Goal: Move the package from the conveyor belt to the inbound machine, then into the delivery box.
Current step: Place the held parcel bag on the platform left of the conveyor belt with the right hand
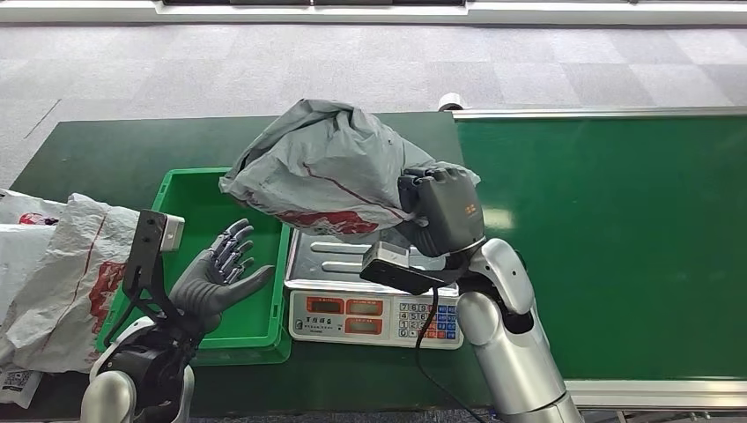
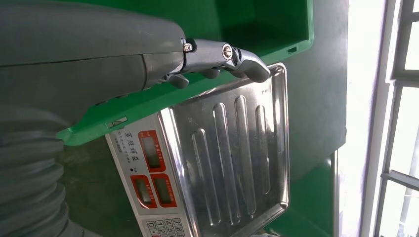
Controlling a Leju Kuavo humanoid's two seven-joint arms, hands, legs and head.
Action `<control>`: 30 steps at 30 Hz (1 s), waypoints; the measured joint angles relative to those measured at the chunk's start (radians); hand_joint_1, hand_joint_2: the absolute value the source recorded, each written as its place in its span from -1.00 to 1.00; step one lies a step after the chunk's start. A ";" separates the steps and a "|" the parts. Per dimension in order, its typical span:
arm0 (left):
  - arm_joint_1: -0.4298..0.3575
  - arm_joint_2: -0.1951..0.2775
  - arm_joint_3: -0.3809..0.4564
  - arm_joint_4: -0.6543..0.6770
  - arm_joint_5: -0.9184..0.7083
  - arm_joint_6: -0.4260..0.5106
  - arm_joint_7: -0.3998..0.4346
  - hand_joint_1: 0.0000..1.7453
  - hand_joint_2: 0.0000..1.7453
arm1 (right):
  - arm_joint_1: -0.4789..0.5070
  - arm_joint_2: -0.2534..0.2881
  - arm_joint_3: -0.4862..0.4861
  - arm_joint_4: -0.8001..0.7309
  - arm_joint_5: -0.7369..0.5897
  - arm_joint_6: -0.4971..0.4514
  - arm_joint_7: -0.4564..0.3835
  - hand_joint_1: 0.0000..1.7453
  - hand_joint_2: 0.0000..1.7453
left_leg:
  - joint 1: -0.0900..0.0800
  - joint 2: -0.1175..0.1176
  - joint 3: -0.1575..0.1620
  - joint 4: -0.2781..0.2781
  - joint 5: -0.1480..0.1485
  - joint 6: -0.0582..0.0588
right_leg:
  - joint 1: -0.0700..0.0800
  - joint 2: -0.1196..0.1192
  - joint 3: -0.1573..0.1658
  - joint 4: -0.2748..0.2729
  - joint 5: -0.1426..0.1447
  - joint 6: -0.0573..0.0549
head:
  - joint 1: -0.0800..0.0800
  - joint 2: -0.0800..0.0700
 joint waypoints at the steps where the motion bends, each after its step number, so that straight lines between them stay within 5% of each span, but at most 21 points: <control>1: 0.000 0.000 0.000 0.001 0.000 0.003 0.000 -1.00 1.00 | -0.006 0.000 0.018 0.005 -0.009 0.000 0.002 0.81 1.00 | 0.000 0.000 0.000 0.000 0.000 0.000 | 0.000 0.000 0.000 0.000 0.000 0.000 | 0.000 0.000; 4: 0.000 0.000 0.000 0.004 0.000 0.015 0.000 -1.00 1.00 | -0.025 0.000 0.058 0.017 -0.031 -0.011 0.018 -0.69 1.00 | 0.000 0.000 0.000 0.000 0.000 0.000 | 0.000 0.000 0.000 0.000 0.000 0.000 | 0.000 0.000; 5: 0.000 0.000 0.000 0.004 0.000 0.020 0.000 -1.00 1.00 | -0.029 0.000 0.065 0.020 -0.036 -0.020 0.026 -1.00 1.00 | 0.000 0.000 0.000 0.000 0.000 0.000 | 0.000 0.000 0.000 0.000 0.000 0.000 | 0.000 0.000; 30: -0.001 0.002 -0.010 0.003 -0.003 0.089 0.000 -1.00 1.00 | -0.075 -0.018 0.114 0.065 -0.030 -0.165 0.091 -1.00 1.00 | 0.000 0.000 0.000 0.000 0.000 0.000 | 0.000 0.000 0.000 0.000 0.000 0.000 | 0.000 0.000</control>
